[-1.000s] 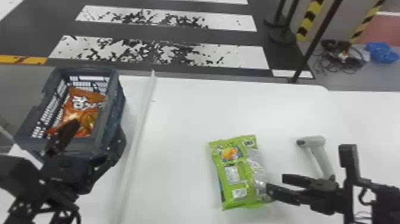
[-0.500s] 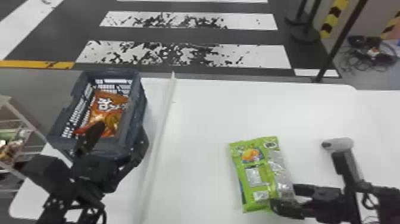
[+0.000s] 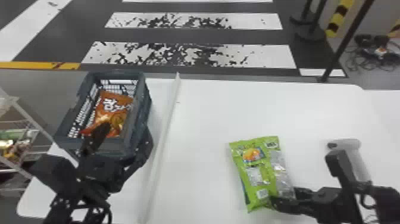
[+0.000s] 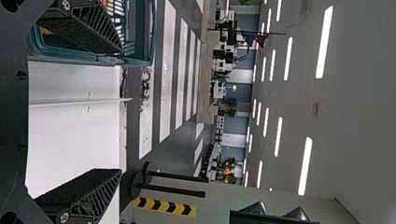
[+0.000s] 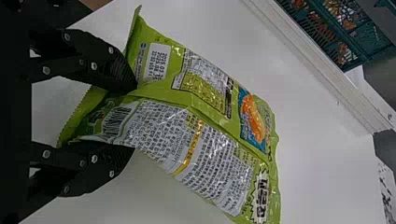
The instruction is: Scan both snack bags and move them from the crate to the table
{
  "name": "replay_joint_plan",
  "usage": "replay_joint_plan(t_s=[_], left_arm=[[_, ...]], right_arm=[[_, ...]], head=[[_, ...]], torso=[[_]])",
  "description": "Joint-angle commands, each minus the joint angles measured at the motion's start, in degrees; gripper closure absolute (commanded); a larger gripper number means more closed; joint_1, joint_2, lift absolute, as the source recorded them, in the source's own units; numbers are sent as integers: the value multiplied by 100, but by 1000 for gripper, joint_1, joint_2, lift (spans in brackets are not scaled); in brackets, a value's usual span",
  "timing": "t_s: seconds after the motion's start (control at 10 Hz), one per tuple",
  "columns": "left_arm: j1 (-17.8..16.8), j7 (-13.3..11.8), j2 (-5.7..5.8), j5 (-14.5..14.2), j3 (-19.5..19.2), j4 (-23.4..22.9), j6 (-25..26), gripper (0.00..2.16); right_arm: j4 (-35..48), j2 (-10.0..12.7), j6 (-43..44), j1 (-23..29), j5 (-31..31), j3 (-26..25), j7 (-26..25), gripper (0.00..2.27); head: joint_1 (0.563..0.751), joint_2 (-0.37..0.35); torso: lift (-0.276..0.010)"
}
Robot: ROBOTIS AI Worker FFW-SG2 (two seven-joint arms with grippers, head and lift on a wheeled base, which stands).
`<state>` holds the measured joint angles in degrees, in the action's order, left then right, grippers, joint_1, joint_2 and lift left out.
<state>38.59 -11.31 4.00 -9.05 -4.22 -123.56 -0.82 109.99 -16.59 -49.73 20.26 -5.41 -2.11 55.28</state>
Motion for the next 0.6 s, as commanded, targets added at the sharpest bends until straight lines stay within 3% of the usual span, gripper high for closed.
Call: replay_joint_plan(t_s=[0.0, 0.2, 0.5], left_arm=[[0, -3, -4, 0, 0, -2, -10, 83], [0, -3, 4, 0, 0, -10, 8, 83], [17, -3, 4, 0, 0, -37, 8, 83]], right_arm=[[198, -3, 2, 74, 93, -132, 61, 2256], [593, 24, -33, 268, 524, -562, 97, 2256], [919, 235, 20, 285, 1613, -1960, -62, 2256]], head=[[695, 48], [695, 45], [695, 3]], torso=[[-88], [-88], [-88]])
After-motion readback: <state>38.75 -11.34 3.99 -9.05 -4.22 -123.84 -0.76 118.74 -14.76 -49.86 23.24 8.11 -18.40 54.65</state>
